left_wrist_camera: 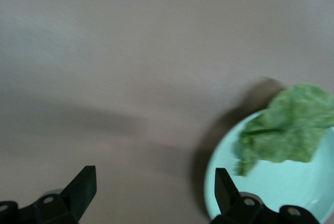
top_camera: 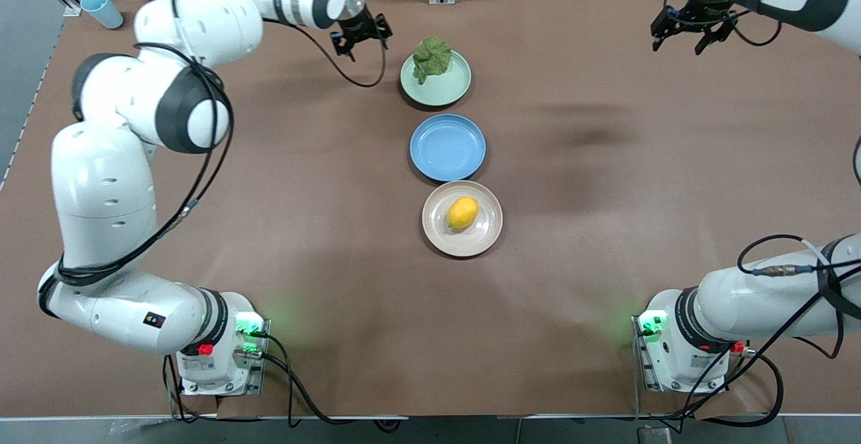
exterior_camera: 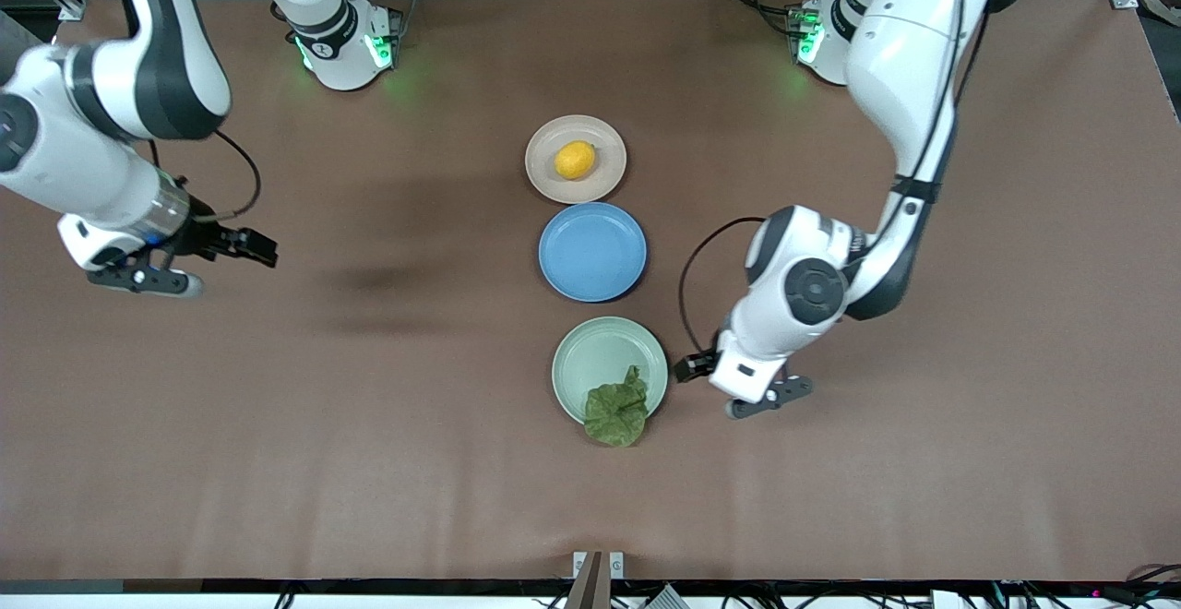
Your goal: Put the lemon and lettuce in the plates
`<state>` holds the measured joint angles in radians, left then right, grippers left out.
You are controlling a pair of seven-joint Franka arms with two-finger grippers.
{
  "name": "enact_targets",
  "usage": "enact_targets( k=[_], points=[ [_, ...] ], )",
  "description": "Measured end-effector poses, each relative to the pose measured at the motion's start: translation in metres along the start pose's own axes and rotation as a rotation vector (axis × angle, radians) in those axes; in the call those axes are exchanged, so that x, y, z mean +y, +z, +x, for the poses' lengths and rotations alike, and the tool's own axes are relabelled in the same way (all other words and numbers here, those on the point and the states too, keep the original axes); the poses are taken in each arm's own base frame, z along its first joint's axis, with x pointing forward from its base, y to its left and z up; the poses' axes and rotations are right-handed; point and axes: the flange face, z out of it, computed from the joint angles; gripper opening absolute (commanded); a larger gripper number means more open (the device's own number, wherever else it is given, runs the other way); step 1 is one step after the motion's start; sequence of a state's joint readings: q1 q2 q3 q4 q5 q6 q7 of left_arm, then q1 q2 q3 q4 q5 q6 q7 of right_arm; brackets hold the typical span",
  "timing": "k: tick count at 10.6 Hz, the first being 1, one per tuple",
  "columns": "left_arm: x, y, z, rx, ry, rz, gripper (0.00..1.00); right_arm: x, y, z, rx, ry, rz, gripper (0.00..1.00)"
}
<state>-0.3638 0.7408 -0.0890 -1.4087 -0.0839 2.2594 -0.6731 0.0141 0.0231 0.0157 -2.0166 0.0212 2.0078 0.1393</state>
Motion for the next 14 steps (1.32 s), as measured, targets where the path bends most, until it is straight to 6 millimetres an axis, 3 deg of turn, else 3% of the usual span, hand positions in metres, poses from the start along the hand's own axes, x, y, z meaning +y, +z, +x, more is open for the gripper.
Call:
enact_targets(
  k=[4, 7, 10, 12, 14],
  points=[
    [-0.093, -0.029, 0.034, -0.004, 0.116, 0.040, 1.00, 0.006, -0.080, -0.016, 0.056, -0.033, 0.004, 1.00],
    [-0.139, -0.067, 0.040, -0.003, 0.132, 0.074, 1.00, 0.012, -0.134, -0.013, 0.097, -0.058, 0.007, 1.00],
    [-0.154, -0.137, 0.036, -0.001, 0.131, 0.096, 1.00, 0.014, -0.177, -0.017, 0.101, -0.065, 0.007, 1.00],
    [-0.159, -0.183, 0.029, 0.018, 0.124, 0.089, 1.00, 0.014, -0.192, -0.020, 0.075, -0.066, 0.005, 1.00],
    [-0.161, -0.215, 0.021, 0.026, 0.123, 0.086, 1.00, 0.013, -0.197, -0.020, 0.056, -0.067, 0.004, 1.00]
  ],
)
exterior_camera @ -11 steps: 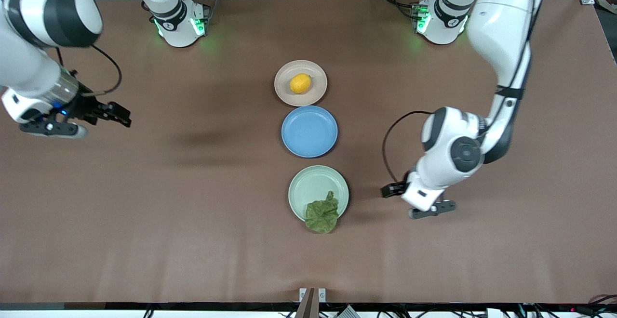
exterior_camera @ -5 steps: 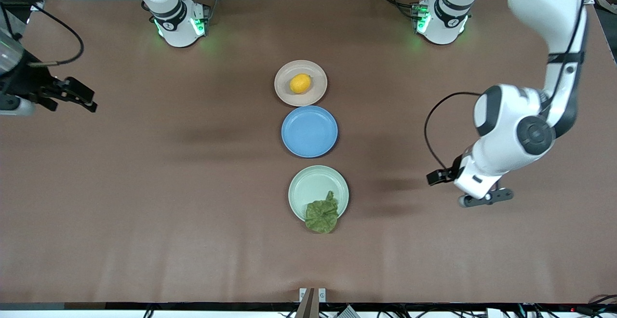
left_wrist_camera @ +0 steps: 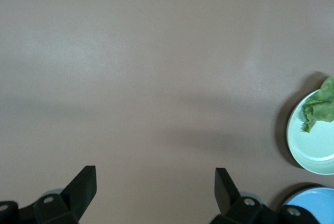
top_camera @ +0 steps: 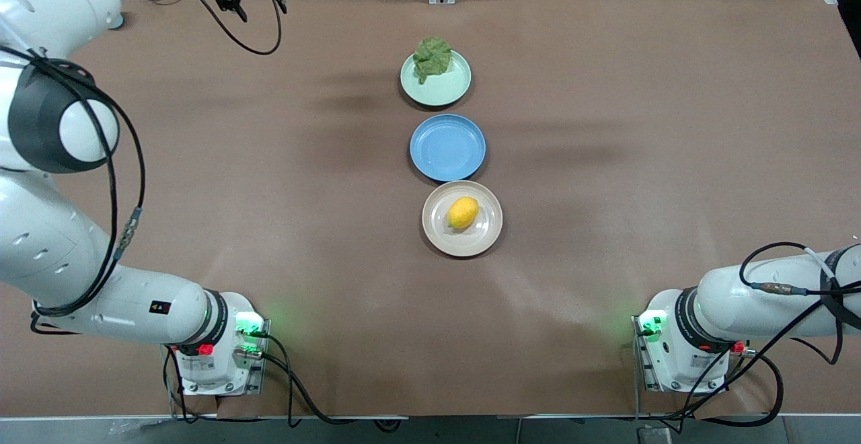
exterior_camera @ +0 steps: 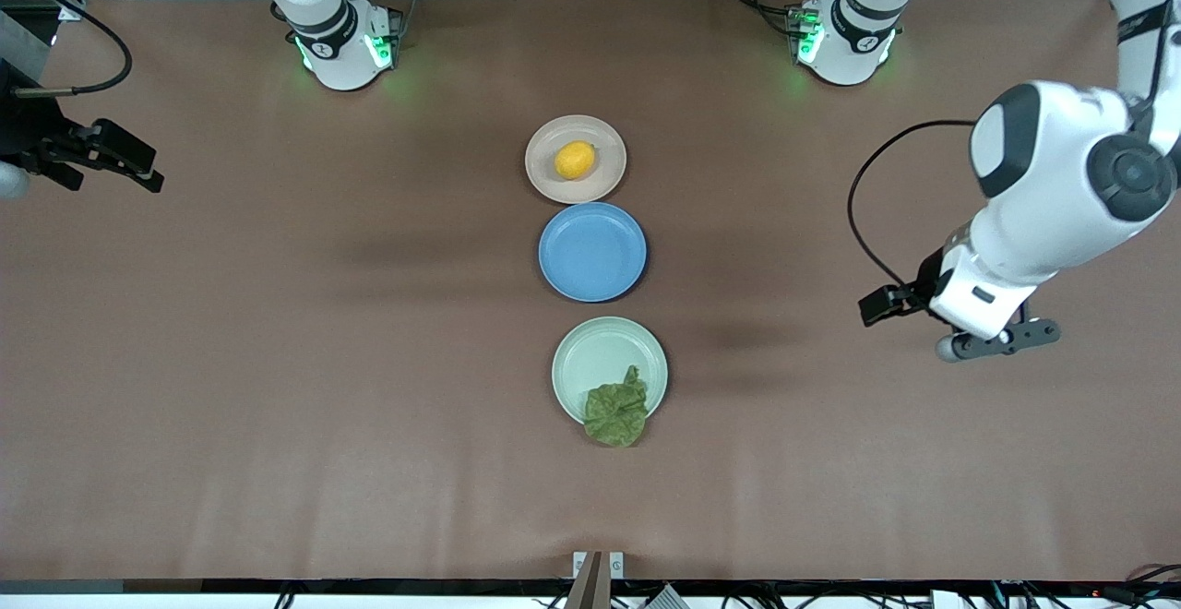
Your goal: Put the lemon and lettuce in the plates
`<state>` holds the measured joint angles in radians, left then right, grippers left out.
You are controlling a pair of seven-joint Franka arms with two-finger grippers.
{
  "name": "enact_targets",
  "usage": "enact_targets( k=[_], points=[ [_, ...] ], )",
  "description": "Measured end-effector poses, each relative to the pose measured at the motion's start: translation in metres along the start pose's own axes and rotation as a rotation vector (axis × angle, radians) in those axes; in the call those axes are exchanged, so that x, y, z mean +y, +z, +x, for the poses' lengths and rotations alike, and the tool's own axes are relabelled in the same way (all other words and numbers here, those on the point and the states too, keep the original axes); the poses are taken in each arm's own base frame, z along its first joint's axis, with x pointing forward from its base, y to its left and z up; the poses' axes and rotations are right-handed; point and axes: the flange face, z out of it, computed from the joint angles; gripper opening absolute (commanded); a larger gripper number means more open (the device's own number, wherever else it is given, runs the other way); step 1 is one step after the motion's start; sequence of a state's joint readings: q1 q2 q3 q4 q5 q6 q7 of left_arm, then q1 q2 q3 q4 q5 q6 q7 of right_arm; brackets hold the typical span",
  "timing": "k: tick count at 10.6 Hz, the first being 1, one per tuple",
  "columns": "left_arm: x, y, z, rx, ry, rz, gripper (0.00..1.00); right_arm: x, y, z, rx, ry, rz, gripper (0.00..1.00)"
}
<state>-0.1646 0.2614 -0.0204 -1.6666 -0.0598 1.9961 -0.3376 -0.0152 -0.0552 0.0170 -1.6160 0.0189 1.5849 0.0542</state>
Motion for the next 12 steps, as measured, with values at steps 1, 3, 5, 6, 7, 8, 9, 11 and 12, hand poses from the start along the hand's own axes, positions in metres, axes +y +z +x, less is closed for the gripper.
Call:
enact_targets(
  k=[1, 3, 5, 6, 7, 8, 9, 11, 12],
  points=[
    [-0.002, -0.016, -0.003, -0.004, -0.001, 0.001, 1.00, -0.002, 0.001, 0.001, -0.004, -0.003, 0.000, 1.00],
    [-0.004, -0.045, -0.006, -0.011, -0.002, 0.003, 1.00, -0.007, 0.001, 0.001, -0.008, -0.013, 0.000, 1.00],
    [-0.003, -0.064, -0.009, -0.007, 0.001, 0.001, 1.00, -0.007, 0.000, -0.002, -0.034, -0.014, -0.002, 1.00],
    [-0.003, -0.072, -0.010, -0.006, 0.002, 0.000, 1.00, -0.007, -0.001, -0.003, -0.036, -0.014, -0.002, 1.00],
    [-0.006, -0.081, -0.011, -0.006, -0.002, 0.000, 1.00, -0.007, -0.001, -0.003, -0.036, -0.014, -0.002, 1.00],
    [-0.009, -0.091, -0.011, -0.008, -0.005, -0.003, 1.00, -0.006, -0.001, -0.003, -0.040, -0.014, -0.002, 1.00],
    [-0.010, -0.096, -0.013, -0.013, -0.004, -0.004, 1.00, -0.005, -0.002, -0.004, -0.047, -0.018, -0.002, 1.00],
    [-0.005, -0.103, -0.014, -0.010, 0.005, -0.008, 1.00, -0.003, -0.002, -0.004, -0.051, -0.029, -0.002, 1.00],
    [-0.003, -0.105, -0.015, -0.010, 0.008, -0.009, 1.00, -0.002, -0.002, -0.004, -0.051, -0.029, -0.002, 1.00]
  ],
)
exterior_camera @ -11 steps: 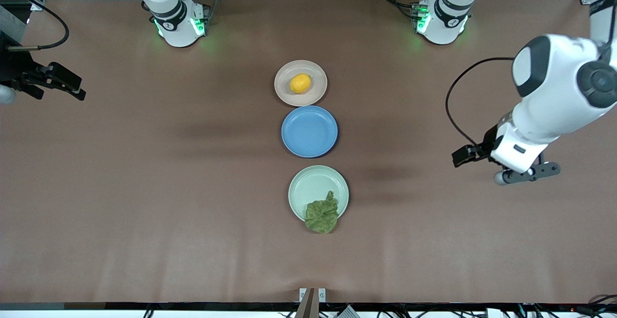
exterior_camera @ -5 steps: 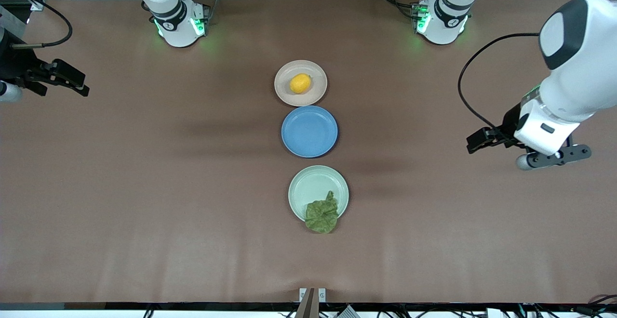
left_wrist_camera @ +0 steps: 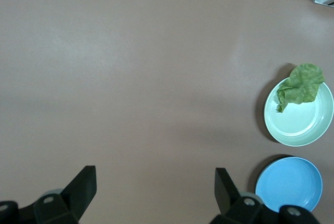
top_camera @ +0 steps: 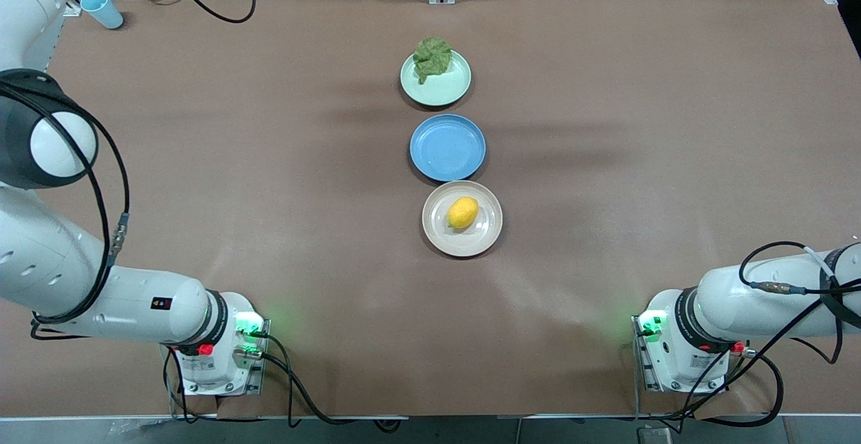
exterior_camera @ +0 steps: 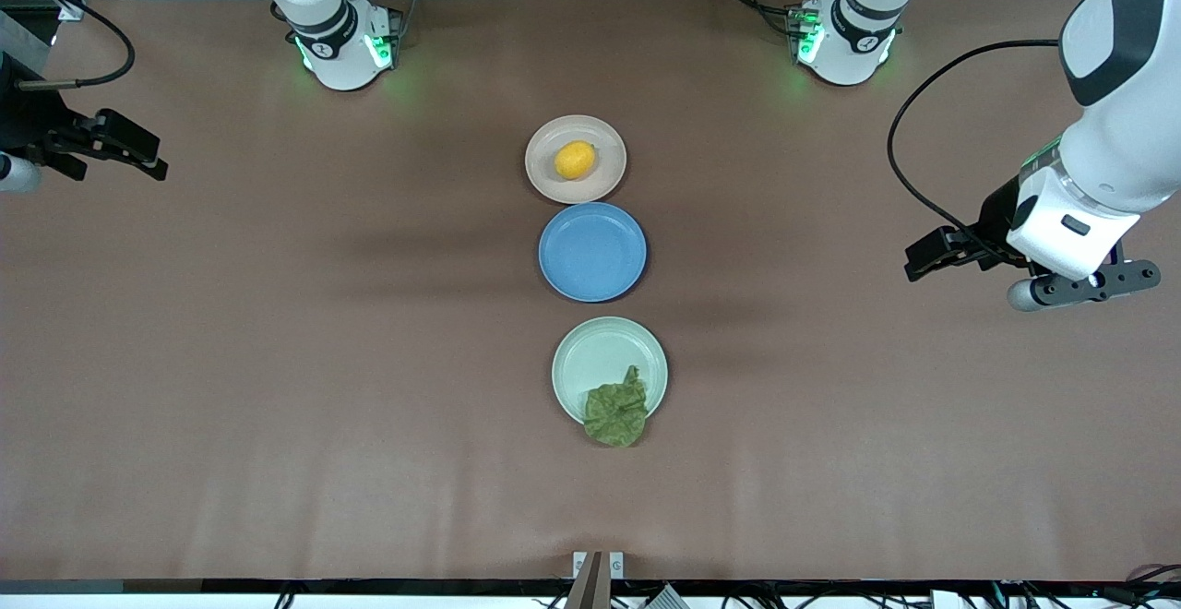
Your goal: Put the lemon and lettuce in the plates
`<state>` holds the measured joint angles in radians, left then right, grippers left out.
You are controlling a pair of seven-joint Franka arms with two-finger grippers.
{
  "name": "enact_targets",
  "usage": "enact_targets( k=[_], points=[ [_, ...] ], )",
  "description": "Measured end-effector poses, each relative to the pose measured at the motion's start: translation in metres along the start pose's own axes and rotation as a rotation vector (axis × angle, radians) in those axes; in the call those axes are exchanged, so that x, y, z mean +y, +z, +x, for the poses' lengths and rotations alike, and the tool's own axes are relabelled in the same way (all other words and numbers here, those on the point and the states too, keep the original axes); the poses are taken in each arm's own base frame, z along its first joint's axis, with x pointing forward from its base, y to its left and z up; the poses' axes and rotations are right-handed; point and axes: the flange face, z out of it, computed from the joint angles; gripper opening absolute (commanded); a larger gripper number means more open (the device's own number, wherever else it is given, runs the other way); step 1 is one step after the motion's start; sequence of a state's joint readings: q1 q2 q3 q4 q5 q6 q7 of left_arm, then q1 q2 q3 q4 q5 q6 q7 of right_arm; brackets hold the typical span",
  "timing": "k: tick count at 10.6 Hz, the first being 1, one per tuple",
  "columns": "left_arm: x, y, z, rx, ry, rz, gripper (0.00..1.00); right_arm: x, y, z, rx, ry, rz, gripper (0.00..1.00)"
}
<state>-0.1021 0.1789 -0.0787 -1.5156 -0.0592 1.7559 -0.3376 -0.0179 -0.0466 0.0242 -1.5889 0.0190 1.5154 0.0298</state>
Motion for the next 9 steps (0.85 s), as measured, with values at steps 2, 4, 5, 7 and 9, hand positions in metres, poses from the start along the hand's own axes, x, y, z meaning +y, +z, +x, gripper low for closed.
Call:
enact_targets(
  k=[2, 4, 5, 7, 9],
  points=[
    [0.0014, -0.0049, -0.0003, 0.003, 0.002, -0.002, 1.00, 0.0025, -0.0004, 0.0000, 0.000, 0.001, 0.000, 1.00],
    [0.0022, -0.0098, -0.0004, 0.007, 0.004, -0.003, 1.00, 0.0089, -0.0013, 0.0002, 0.002, -0.007, 0.001, 1.00],
    [0.0022, -0.0110, -0.0002, 0.009, 0.004, -0.004, 1.00, 0.0100, -0.0013, 0.0002, 0.002, -0.009, 0.001, 1.00],
    [0.0022, -0.0114, -0.0001, 0.009, 0.004, -0.004, 1.00, 0.0104, -0.0013, 0.0002, 0.002, -0.011, 0.001, 1.00],
    [0.0022, -0.0114, -0.0002, 0.009, 0.004, -0.004, 1.00, 0.0103, -0.0013, 0.0002, 0.002, -0.012, 0.001, 1.00]
  ],
)
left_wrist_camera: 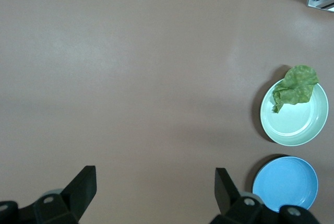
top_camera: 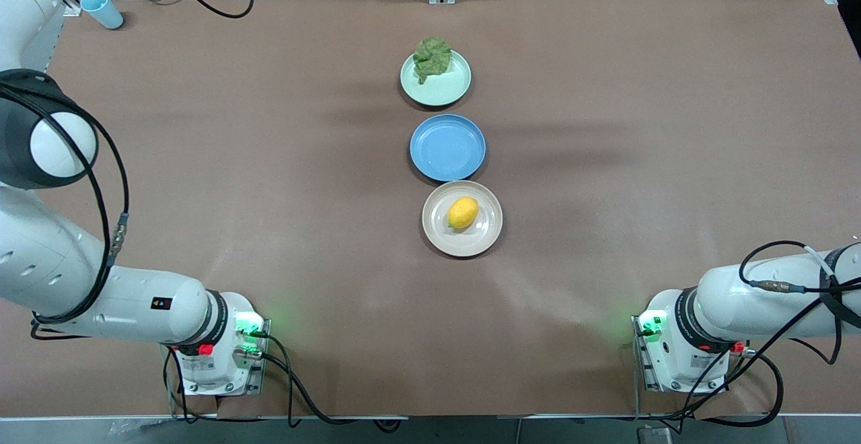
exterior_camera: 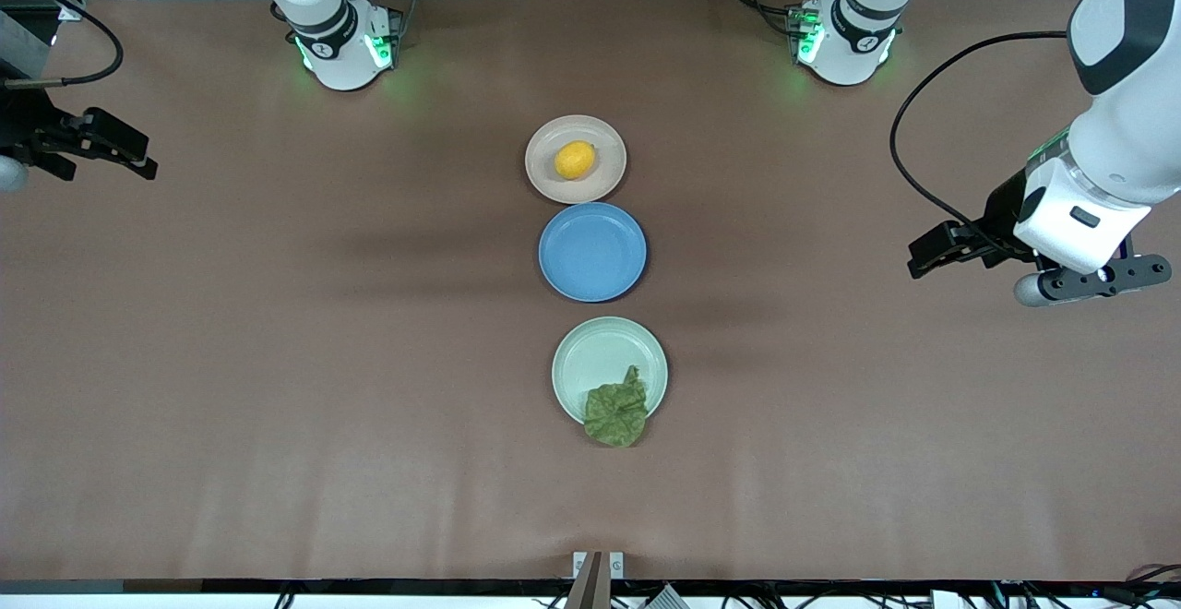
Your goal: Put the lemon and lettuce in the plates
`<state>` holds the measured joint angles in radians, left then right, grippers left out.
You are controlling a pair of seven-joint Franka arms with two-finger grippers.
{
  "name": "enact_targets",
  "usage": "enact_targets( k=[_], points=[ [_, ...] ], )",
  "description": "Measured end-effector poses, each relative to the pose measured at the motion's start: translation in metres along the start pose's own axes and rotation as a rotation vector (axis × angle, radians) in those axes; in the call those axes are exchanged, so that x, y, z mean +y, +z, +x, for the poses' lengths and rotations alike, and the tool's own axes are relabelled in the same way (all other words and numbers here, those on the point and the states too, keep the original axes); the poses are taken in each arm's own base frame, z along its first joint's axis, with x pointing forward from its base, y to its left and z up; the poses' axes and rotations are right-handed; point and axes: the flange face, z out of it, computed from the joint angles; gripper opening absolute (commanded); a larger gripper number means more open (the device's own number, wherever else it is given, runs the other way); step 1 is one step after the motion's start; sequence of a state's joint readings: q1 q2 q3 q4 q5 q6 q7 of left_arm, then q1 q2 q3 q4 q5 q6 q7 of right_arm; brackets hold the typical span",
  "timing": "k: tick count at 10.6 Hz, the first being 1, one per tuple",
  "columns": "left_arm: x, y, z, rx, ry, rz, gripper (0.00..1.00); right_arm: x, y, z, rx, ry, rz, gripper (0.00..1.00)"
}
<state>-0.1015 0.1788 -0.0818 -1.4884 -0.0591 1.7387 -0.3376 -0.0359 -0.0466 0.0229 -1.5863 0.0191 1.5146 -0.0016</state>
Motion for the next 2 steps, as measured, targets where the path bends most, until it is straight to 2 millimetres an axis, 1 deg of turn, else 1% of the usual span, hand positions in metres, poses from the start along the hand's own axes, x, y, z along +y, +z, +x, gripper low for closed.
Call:
enact_targets(
  k=[2],
  points=[
    [0.0000, 0.0001, -0.0001, -0.001, 0.000, 0.000, 1.00, 0.0000, 0.0000, 0.0000, 0.000, -0.001, 0.000, 1.00]
  ],
)
